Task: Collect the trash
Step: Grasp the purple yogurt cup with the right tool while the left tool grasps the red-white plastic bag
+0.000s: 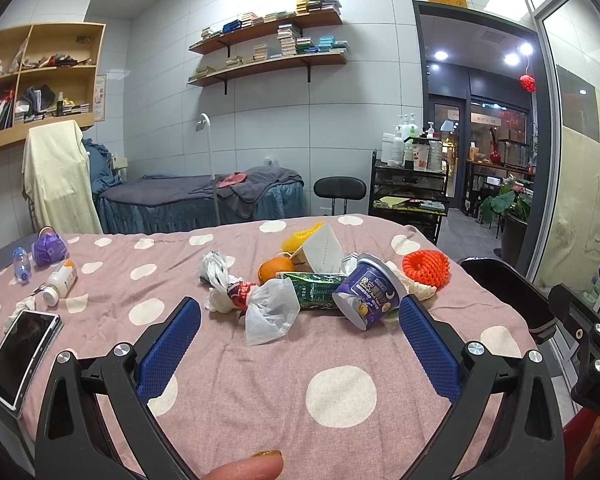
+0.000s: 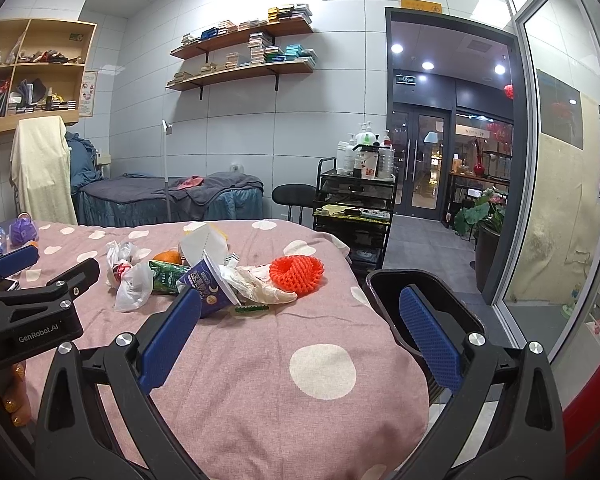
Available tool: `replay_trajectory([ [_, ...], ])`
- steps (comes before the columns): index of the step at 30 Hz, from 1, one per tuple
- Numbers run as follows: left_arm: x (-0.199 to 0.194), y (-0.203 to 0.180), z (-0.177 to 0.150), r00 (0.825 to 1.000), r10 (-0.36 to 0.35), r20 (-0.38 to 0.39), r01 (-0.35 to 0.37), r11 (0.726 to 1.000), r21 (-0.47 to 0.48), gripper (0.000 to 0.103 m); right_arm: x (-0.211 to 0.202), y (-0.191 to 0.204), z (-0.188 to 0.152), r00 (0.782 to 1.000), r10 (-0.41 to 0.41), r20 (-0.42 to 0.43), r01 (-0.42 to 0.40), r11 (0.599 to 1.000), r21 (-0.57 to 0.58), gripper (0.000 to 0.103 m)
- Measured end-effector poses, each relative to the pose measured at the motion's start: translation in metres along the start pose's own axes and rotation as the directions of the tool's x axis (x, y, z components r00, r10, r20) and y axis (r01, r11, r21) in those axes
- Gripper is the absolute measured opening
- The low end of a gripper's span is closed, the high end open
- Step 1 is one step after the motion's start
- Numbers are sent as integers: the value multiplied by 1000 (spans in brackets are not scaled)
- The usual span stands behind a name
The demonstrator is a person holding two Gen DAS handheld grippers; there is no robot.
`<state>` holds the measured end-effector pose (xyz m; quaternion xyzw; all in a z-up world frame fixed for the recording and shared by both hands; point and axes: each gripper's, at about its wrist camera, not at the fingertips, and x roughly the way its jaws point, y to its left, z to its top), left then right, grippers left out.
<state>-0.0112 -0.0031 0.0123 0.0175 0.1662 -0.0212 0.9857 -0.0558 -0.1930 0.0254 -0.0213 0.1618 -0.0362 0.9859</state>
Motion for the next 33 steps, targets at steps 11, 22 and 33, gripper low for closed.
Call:
replay_trajectory([
  [11,5,0,0,1000,-9,-21,9,1000,-7,97,3,-2,0,1000,-2,-17,2,1000,4,98],
  [22,54,19,-12,961,-78,-265,75,997,-19,97,46,4,-10,973,131,-192,-133,991,1,98],
  [33,105,78,-27,879,-61,-474,23,996,-87,97,127,28,-23,856,292,-428,-322,947,2,98],
])
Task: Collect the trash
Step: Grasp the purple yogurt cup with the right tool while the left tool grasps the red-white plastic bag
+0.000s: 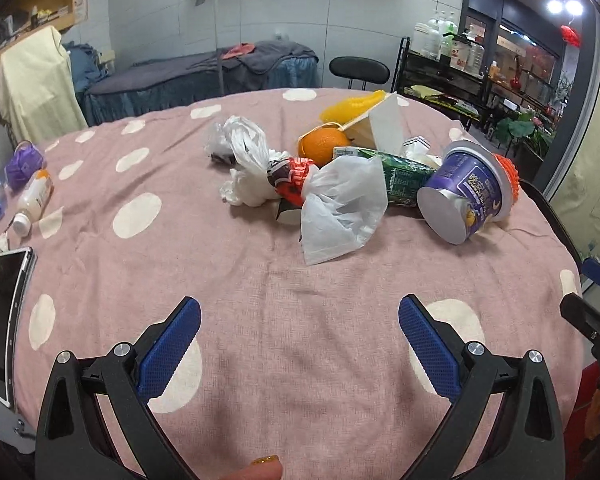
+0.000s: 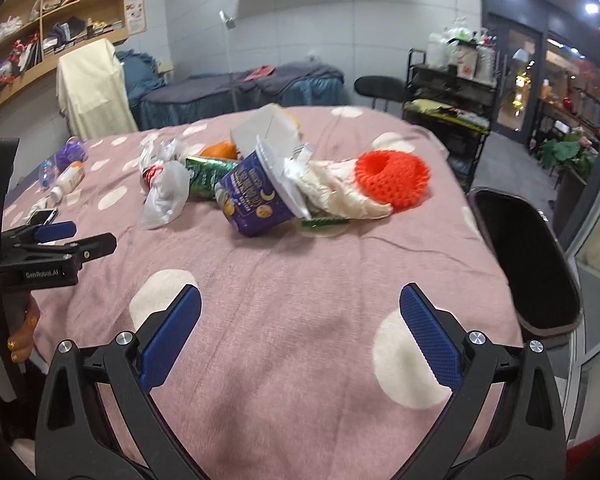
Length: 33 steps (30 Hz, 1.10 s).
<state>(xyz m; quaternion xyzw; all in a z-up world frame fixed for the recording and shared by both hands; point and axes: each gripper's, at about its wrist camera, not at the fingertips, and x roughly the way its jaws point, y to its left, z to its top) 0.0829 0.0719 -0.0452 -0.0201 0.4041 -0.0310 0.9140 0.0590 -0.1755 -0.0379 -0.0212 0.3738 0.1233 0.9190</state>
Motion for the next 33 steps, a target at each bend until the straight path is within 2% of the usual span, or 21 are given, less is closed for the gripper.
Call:
replay_trajectory([
  [2,6,4,6,999,-26,-28,26,999,-22,97,9,2,6,1000,12,-14,-13,1000,-16,98],
  [5,14,8,12,999,-1,-52,-2,998,-58,97,18,5,17,1000,13,-15,-14,999,-49,98],
  [7,20,12,17,997,-30,-68,24,996,-90,97,24,9,26,1000,18,-21,-19,997,-73,98],
  [11,24,25,27,997,-62,-52,52,984,-173,97,35,21,42,999,37,-18,-39,991,-130,98],
  [16,25,26,44,997,-81,-11,78,978,-192,96,54,47,58,1000,-13,-14,10,972,-237,98],
  [21,45,32,62,991,-133,-15,125,956,-264,89,71,67,68,997,-76,9,75,941,-329,97],
  [24,62,35,69,983,-180,-37,161,941,-298,83,85,73,68,992,-127,7,121,923,-364,86],
  [25,66,35,71,980,-197,-40,175,933,-315,83,90,74,68,991,-132,-6,121,921,-372,77],
  [28,76,38,77,972,-232,-27,207,911,-356,78,95,76,69,991,-133,-10,119,919,-375,71],
  [29,78,40,77,969,-245,-18,222,903,-369,74,95,76,69,990,-143,0,132,914,-384,63],
  [30,79,41,78,964,-265,-8,242,891,-384,69,96,77,69,988,-156,10,148,907,-395,60],
  [32,82,43,78,955,-298,2,273,873,-404,60,96,78,68,987,-156,20,151,902,-406,59],
  [33,83,43,78,954,-301,5,277,871,-405,50,95,77,68,988,-150,26,148,902,-406,59],
])
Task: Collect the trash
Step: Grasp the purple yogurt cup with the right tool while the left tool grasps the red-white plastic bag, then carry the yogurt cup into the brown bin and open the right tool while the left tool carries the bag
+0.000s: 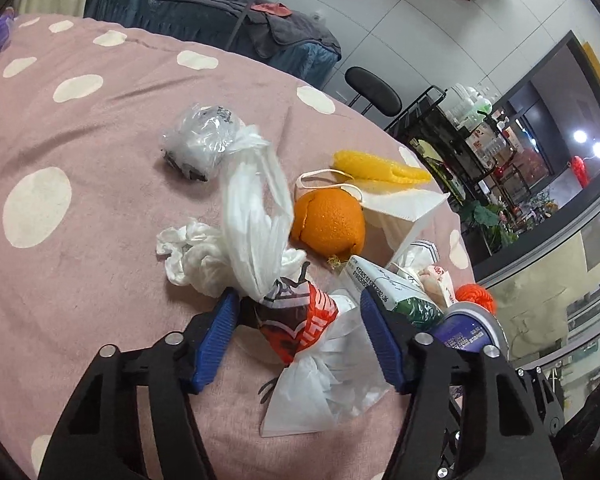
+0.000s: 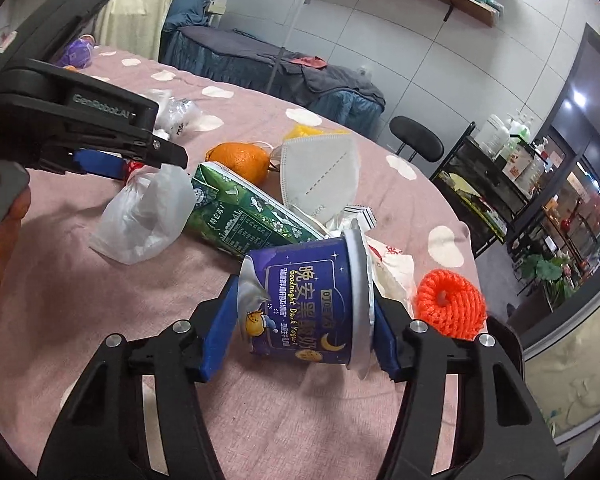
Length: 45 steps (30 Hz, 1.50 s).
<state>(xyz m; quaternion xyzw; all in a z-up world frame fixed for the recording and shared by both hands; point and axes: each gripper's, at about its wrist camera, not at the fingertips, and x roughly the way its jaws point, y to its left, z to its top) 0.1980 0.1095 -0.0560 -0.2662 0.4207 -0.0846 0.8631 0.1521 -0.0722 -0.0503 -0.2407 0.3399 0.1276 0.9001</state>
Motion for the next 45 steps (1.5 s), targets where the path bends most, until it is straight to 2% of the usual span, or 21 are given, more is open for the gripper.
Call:
replay_trajectory([
  [3,-3,1,-2,1000,0,6,0,1000,2,32,-2,-2,-2,1000,16,7,-16,1000,1,58],
  [6,-9,2,-5,1000,12,27,-13,1000,20,28,-8,-6,-5,998,50,25,-51,998,24,58],
  [12,-23,8,-13,999,16,46,-17,999,32,25,-22,-15,-9,992,116,41,-119,990,81,58],
  [16,-46,3,-21,994,39,98,-47,996,82,25,-34,-18,-13,984,168,61,-174,977,120,58],
  [26,-74,-29,-37,992,-33,120,12,985,171,25,-74,-26,-27,964,228,136,-251,949,190,58],
  [32,-68,-71,-47,990,-105,94,75,958,277,25,-105,-61,-44,962,187,199,-240,929,283,58],
  [37,-52,-116,-55,983,-179,42,152,919,364,25,-130,-102,-62,972,65,227,-144,924,354,58],
  [41,-35,-150,-64,973,-228,-16,213,877,430,25,-128,-145,-81,984,-49,173,-28,910,413,58],
  [45,-11,-187,-75,954,-279,-105,295,831,471,25,-106,-200,-109,992,-101,74,49,858,511,58],
])
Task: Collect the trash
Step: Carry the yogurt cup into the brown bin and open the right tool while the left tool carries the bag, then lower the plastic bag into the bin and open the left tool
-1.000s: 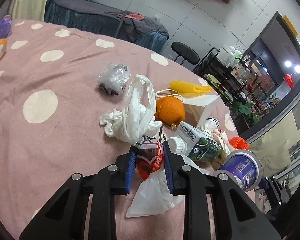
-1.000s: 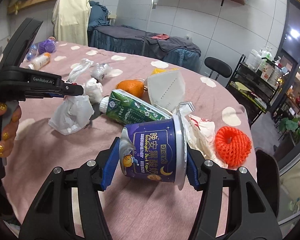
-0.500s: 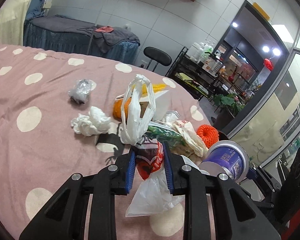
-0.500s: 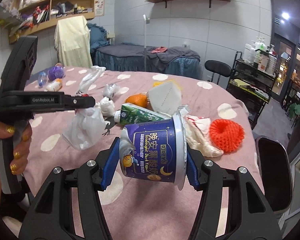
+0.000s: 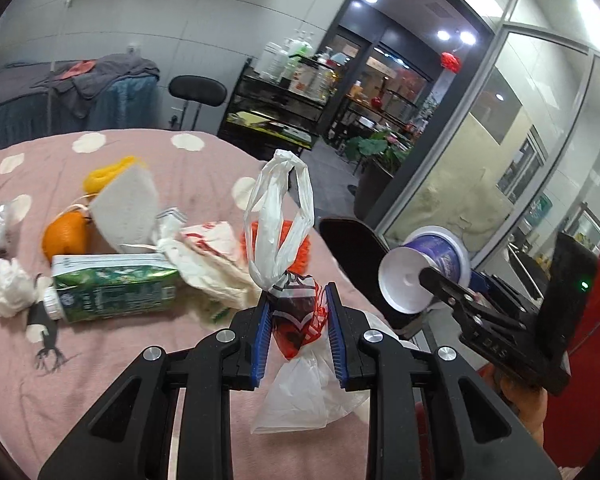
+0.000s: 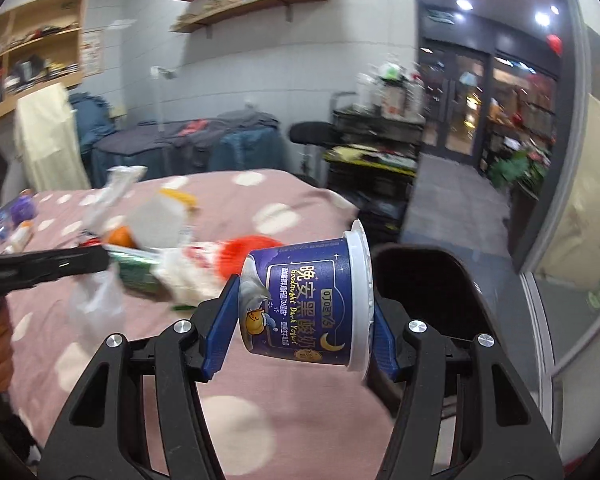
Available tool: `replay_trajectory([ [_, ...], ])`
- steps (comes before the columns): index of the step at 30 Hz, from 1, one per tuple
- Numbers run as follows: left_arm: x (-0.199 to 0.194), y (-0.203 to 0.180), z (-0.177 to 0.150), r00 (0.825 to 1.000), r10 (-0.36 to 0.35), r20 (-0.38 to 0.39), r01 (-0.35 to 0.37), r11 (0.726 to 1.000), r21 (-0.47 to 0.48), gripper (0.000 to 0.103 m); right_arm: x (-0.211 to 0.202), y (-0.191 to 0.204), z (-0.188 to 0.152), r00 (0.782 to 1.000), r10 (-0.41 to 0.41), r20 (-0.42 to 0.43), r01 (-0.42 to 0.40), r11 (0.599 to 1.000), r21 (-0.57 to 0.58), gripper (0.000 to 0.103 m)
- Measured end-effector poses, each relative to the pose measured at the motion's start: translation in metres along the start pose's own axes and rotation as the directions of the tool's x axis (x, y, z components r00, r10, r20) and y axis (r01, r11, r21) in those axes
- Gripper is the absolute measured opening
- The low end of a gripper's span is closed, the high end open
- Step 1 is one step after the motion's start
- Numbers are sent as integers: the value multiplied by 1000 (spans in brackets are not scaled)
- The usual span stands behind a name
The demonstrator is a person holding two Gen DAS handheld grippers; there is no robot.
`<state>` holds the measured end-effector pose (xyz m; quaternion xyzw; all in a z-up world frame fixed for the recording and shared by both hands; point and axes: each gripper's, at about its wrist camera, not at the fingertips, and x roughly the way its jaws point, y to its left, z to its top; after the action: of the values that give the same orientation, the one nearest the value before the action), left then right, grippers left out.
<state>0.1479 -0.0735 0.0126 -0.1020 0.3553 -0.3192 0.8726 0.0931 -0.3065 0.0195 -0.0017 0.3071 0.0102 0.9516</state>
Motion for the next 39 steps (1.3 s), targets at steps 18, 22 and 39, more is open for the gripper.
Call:
replay_trajectory([
  [18,112,-98,21,983,-92,-161,119,978,169,25,197,-173,-50,871,7,-492,192,916,351,59],
  [22,130,-105,25,980,-73,-183,107,978,180,25,213,-188,-59,851,60,-521,196,885,422,66],
  [39,239,-138,36,939,-28,-343,100,976,195,25,82,-186,-73,894,-300,-333,405,859,314,82],
])
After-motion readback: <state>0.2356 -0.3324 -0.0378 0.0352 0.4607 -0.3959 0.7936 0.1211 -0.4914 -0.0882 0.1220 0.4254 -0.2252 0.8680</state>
